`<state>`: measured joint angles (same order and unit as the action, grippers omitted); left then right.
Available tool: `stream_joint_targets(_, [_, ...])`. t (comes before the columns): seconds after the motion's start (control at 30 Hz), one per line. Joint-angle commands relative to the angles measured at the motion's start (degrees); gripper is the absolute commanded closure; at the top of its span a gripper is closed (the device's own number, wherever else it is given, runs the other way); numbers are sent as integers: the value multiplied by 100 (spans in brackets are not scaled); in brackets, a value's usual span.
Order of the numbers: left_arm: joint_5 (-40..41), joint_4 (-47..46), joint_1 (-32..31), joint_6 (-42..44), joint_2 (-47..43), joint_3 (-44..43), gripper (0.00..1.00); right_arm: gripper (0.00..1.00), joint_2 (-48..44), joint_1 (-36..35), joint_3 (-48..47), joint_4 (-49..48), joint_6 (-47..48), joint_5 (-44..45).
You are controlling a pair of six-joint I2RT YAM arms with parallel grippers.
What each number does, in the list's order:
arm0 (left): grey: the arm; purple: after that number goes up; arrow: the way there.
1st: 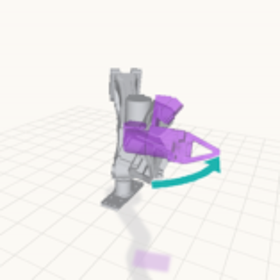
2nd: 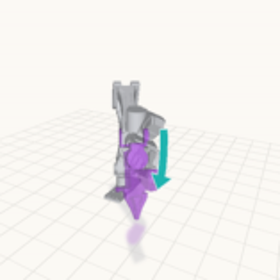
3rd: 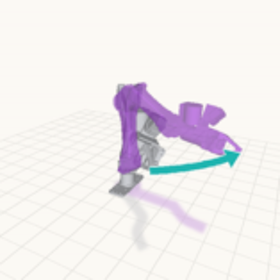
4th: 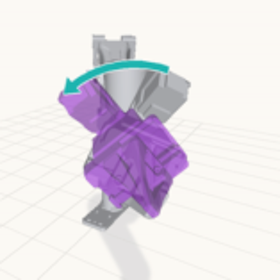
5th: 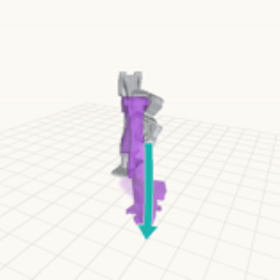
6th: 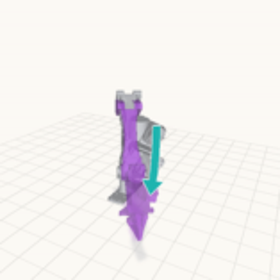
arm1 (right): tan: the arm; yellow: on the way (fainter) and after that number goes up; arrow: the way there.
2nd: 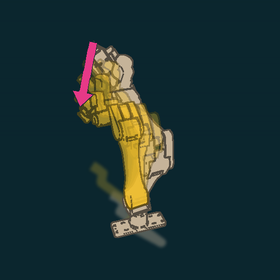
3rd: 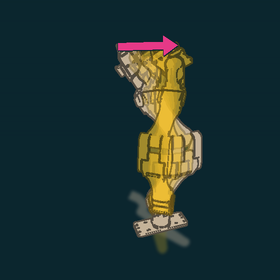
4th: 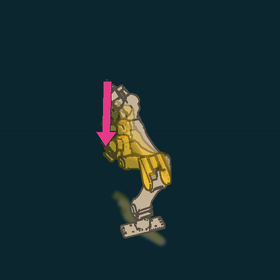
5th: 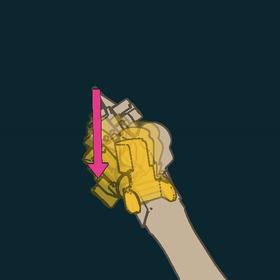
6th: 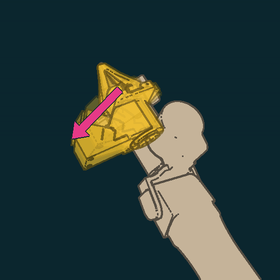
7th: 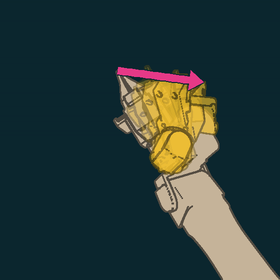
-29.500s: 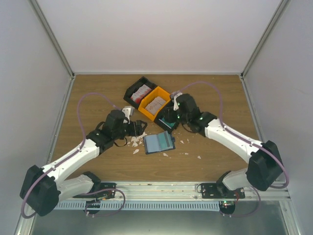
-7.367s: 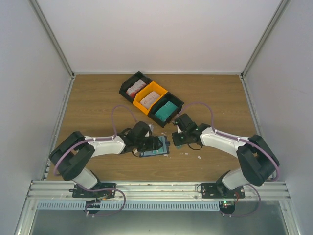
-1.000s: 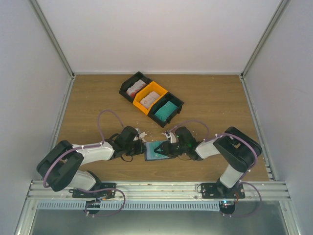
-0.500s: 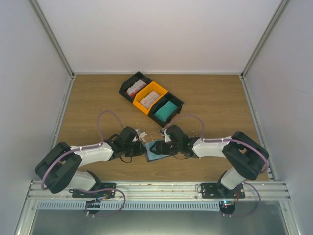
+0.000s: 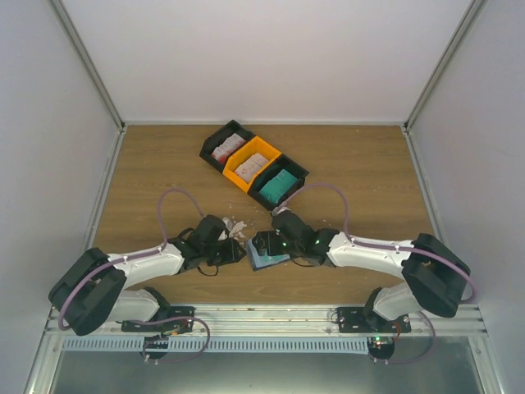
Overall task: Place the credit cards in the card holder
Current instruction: Insert the credit card into the card holder.
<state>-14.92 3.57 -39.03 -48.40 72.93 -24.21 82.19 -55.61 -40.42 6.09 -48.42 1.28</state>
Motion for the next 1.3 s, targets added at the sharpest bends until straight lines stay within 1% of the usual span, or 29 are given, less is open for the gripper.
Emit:
stream_joint_targets(0.0, [-243, -419, -35, -40, -13, 104, 63, 10, 160, -48, -208, 419, 100, 677])
stream_joint_targets(0.2, [-585, -916, -35, -86, 108, 151, 62, 15, 570, -53, -393, 599, 341, 541])
stream_joint_targets(0.27, [-617, -966, -35, -94, 201, 139, 64, 17, 714, -55, -465, 635, 406, 425])
stream_joint_targets(0.43, [-662, -856, -35, -70, 525, 7, 73, 27, 905, -55, -519, 561, 492, 100])
stream_joint_targets(0.5, [-674, -858, -35, -60, 620, -12, 74, 31, 894, -55, -504, 556, 478, 63])
stream_joint_targets(0.57, [-708, -849, -35, -53, 723, -30, 75, 32, 875, -55, -489, 577, 469, 63])
stream_joint_targets(0.77, [-786, -931, -35, -38, 903, -54, 76, 31, 913, -50, -434, 493, 424, -99])
stream_joint_targets(0.87, [-797, -938, -35, -30, 931, -58, 78, 31, 872, -16, -256, 85, 345, -664])
stream_joint_targets(1.1, [-769, -950, -35, 1, 985, -41, 81, 31, 457, 292, 249, -796, 146, -1483])
stream_joint_targets(1.2, [-772, -980, -35, -11, 1007, -40, 81, 31, 293, 397, 406, -941, 115, -1515])
stream_joint_targets(1.27, [-741, -966, -35, -11, 987, -36, 81, 31, 115, 428, 473, -930, 114, -1347])
